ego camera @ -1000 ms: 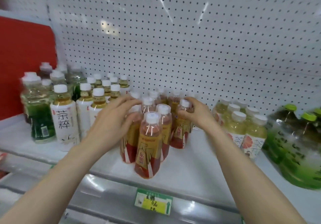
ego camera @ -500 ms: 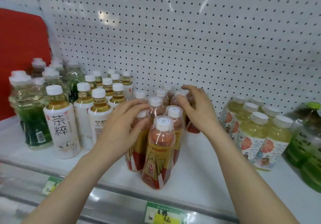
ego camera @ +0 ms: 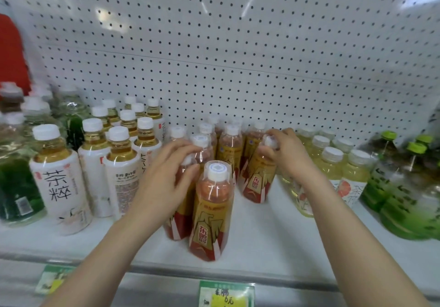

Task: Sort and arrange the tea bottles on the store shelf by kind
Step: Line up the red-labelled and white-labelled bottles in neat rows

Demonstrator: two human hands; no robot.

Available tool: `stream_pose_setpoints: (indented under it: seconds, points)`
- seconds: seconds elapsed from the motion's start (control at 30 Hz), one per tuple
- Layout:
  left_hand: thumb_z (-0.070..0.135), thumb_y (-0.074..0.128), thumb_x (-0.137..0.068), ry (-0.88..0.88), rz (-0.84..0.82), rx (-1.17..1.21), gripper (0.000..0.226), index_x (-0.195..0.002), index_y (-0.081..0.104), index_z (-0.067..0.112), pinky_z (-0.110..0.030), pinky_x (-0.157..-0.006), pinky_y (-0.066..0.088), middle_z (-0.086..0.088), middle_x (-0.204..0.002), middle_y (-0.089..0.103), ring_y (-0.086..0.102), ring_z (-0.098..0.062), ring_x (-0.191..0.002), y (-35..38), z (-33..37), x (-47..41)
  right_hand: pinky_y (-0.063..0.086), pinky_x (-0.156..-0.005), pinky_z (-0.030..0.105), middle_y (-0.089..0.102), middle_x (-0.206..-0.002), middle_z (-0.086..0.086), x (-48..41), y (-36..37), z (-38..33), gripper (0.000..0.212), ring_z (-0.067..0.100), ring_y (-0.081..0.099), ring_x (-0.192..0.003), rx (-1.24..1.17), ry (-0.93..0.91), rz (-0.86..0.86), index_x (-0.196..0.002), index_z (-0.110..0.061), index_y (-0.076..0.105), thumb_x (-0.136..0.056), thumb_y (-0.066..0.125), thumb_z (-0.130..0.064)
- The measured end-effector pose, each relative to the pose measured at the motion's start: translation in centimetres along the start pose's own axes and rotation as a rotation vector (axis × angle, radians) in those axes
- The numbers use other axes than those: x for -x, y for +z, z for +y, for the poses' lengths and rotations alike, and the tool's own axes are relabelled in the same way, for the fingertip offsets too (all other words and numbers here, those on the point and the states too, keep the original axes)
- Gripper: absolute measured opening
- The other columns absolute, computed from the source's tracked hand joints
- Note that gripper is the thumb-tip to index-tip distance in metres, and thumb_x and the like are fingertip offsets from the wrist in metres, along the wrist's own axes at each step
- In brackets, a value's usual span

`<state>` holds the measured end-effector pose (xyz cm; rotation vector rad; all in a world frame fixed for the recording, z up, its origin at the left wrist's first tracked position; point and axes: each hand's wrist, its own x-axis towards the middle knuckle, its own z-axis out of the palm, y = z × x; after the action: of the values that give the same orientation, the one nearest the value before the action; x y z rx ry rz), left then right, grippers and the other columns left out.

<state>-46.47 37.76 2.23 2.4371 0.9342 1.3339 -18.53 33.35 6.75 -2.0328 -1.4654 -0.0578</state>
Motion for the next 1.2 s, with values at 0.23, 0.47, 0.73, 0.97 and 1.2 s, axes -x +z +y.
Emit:
stream_pose_setpoints:
  seconds: [0.23,0.47,0.73,0.97,1.2]
  points:
    - [0.037,0.049,-0.097,0.008,-0.014,-0.005,0.035,-0.13,0.058,0.028,0.0,-0.093,0.022,0.014,-0.134,0.047,0.04,0.004,-0.12,0.0,-0.3,-0.1,0.045,-0.099,0.038,0.046,-0.138,0.009,-4.3,1.7,0.3,0.054,0.027,0.049,-0.123,-0.045,-0.082,-0.083,-0.145,-0.017,0.049,-0.095,0.062,-0.032]
    - [0.031,0.052,-0.097,-0.001,-0.027,0.011,0.037,-0.134,0.055,0.026,-0.004,-0.095,0.023,0.009,-0.137,0.047,0.039,0.002,-0.122,-0.2,-0.1,0.0,0.042,-0.105,0.042,0.041,-0.147,0.007,-2.4,1.6,0.6,0.059,0.027,0.043,-0.132,0.061,-0.08,0.022,-0.149,-0.028,0.041,-0.095,0.059,-0.044]
    - [0.033,0.05,-0.096,-0.133,-0.063,0.067,0.049,-0.144,0.043,0.028,-0.035,-0.097,0.042,0.003,-0.136,0.055,0.052,-0.017,-0.121,-1.2,0.4,0.2,0.05,-0.072,0.025,0.062,-0.099,-0.016,9.8,1.6,-9.0,0.05,0.0,0.059,-0.087,-0.16,-0.378,-0.193,-0.107,-0.039,0.05,-0.074,0.06,-0.075]
    - [0.033,0.061,-0.092,-0.177,-0.055,0.23,0.044,-0.135,0.054,0.035,-0.031,-0.095,0.045,0.012,-0.123,0.06,0.054,-0.007,-0.113,-0.5,1.0,0.1,0.041,-0.063,0.022,0.061,-0.094,-0.018,7.4,-1.2,-4.3,0.056,0.002,0.058,-0.079,-0.042,-0.199,-0.156,-0.122,-0.028,0.05,-0.078,0.076,-0.051]
    - [0.043,0.058,-0.084,-0.16,-0.098,0.414,0.049,-0.132,0.057,0.035,-0.039,-0.102,0.048,0.015,-0.127,0.063,0.059,-0.01,-0.118,3.5,3.1,-1.3,0.046,-0.105,0.042,0.046,-0.142,0.001,3.2,-3.7,0.4,0.072,0.023,0.051,-0.125,-0.015,-0.048,-0.283,-0.148,-0.037,0.04,-0.085,0.075,-0.032]
